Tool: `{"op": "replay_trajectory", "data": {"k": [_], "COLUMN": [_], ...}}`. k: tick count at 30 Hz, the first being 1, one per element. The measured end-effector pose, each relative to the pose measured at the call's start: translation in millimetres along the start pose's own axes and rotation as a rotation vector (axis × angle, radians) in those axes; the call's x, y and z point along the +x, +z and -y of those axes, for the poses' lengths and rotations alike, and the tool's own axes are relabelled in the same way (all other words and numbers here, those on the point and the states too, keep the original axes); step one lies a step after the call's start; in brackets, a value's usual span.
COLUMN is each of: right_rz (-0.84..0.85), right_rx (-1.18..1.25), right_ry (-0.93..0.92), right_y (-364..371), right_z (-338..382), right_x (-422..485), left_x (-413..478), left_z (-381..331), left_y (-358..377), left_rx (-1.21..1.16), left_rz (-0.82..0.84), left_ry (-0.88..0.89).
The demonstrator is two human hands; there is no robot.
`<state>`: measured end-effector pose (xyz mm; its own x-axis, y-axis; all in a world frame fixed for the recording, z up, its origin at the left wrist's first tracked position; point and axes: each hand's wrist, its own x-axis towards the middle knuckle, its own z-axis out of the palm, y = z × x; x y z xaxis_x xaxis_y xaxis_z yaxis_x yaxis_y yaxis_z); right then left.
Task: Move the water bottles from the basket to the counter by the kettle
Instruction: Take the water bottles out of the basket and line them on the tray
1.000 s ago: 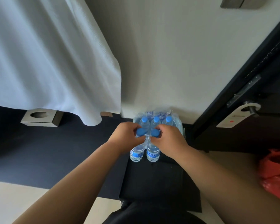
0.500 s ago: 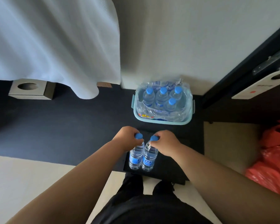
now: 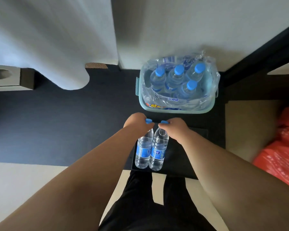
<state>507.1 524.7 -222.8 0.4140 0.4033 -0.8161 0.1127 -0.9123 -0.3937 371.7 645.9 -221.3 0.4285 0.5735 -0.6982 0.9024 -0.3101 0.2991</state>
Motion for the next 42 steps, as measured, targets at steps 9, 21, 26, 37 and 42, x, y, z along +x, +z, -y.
{"op": "replay_trajectory", "data": {"k": [9,21,26,37,42], "right_rz": [-0.136,-0.044,-0.032,-0.159,-0.222], "right_rx": [-0.219,-0.356,-0.378,-0.398,-0.386], "right_ry": [-0.010,-0.075,-0.096,-0.261,-0.340], "right_y": [30,25,4,-81,-117], "right_z": [-4,-13,-18,18,51], "right_x": [46,32,2,-75,-91], "left_x": [39,34,8,-55,-67], "left_z": [7,26,22,-26,-56], "left_y": [25,20,-1,-80,-120], "left_rx": [0.104,0.205,0.176,0.062,0.058], "left_rz": [-0.054,-0.056,-0.077,-0.240,-0.304], "left_ry": [-0.100,-0.032,-0.033,0.057,0.112]}}
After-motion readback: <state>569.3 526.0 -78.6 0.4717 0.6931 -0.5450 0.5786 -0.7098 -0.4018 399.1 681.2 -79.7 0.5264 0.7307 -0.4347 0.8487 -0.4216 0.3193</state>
